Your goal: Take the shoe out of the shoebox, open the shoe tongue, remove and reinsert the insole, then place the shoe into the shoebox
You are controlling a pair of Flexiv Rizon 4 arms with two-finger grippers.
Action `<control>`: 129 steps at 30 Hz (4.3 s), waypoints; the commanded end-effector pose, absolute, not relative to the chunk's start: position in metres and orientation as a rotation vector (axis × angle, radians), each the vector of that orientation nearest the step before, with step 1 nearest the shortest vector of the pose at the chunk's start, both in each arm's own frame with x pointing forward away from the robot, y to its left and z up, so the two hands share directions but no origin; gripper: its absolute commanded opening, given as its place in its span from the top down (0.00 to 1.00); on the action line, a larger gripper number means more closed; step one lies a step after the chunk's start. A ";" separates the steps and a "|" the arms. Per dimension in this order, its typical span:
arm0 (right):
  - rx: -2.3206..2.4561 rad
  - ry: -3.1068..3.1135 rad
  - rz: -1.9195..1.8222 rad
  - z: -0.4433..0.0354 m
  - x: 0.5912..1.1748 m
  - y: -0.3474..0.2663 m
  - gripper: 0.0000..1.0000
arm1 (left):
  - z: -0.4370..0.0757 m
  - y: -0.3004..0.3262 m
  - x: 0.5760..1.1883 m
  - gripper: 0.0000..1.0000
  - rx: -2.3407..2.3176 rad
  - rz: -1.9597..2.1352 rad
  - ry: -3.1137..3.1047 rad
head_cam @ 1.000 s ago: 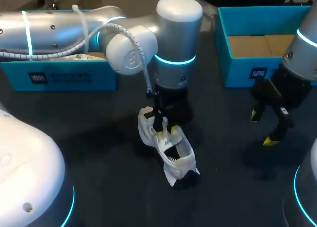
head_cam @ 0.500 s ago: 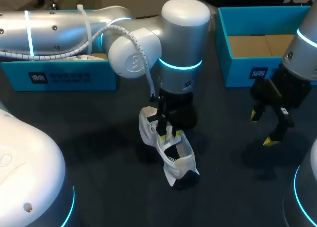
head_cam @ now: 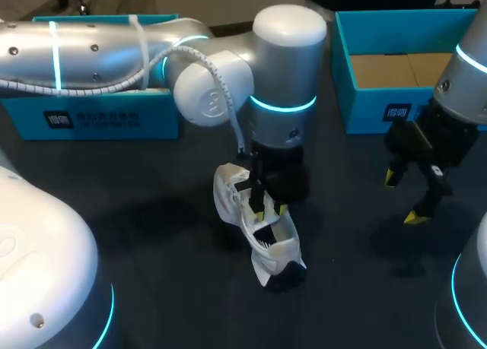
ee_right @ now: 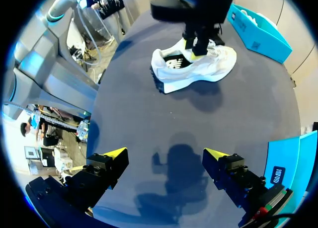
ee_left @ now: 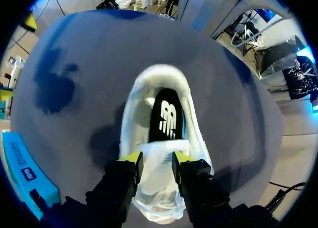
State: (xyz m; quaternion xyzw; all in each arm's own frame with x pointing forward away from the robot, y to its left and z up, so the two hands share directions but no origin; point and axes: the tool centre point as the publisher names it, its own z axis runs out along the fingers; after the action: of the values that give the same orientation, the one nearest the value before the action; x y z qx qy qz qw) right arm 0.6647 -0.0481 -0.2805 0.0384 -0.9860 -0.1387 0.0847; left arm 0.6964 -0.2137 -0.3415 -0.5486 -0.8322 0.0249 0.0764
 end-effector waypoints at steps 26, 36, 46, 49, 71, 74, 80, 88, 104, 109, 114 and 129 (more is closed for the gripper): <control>0.115 -2.942 -0.411 -0.281 0.664 -0.048 0.00 | -0.266 -0.178 0.655 0.00 -1.123 0.181 -2.694; 0.115 -2.942 -0.411 -0.281 0.664 -0.048 0.00 | -0.266 -0.178 0.655 0.00 -1.123 0.181 -2.694; 0.115 -2.942 -0.411 -0.281 0.664 -0.048 0.00 | -0.262 -0.179 0.636 0.00 -0.667 0.278 -2.805; 0.115 -2.942 -0.411 -0.281 0.664 -0.048 0.00 | -0.263 -0.180 0.624 0.00 -0.466 0.272 -2.863; 0.115 -2.942 -0.411 -0.281 0.664 -0.048 0.00 | -0.255 -0.207 0.600 0.00 0.070 0.228 -2.934; 0.115 -2.942 -0.411 -0.281 0.664 -0.048 0.00 | -0.255 -0.207 0.600 0.00 0.070 0.228 -2.934; 0.115 -2.942 -0.411 -0.281 0.664 -0.048 0.00 | -0.280 -0.223 0.590 0.00 0.070 0.262 -2.891; 0.115 -2.942 -0.411 -0.281 0.664 -0.048 0.00 | -0.307 -0.235 0.582 0.00 0.287 0.154 -2.860; 0.115 -2.942 -0.411 -0.281 0.664 -0.048 0.00 | -0.344 -0.245 0.578 0.00 0.435 0.031 -2.904; 0.115 -2.942 -0.411 -0.281 0.664 -0.048 0.00 | -0.352 -0.246 0.579 0.00 0.473 0.003 -2.928; 0.115 -2.942 -0.411 -0.281 0.664 -0.048 0.00 | -0.364 -0.246 0.579 0.00 0.524 -0.028 -2.949; 0.115 -2.942 -0.411 -0.281 0.664 -0.048 0.00 | -0.389 -0.245 0.584 0.12 0.607 -0.065 -2.952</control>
State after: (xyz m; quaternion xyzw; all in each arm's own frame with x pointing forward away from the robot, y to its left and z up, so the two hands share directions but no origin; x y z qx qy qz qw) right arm 0.6646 -0.0481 -0.2805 0.0383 -0.9860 -0.1386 0.0846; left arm 0.5870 -0.2429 -0.3843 0.2006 -0.9773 -0.0203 0.0658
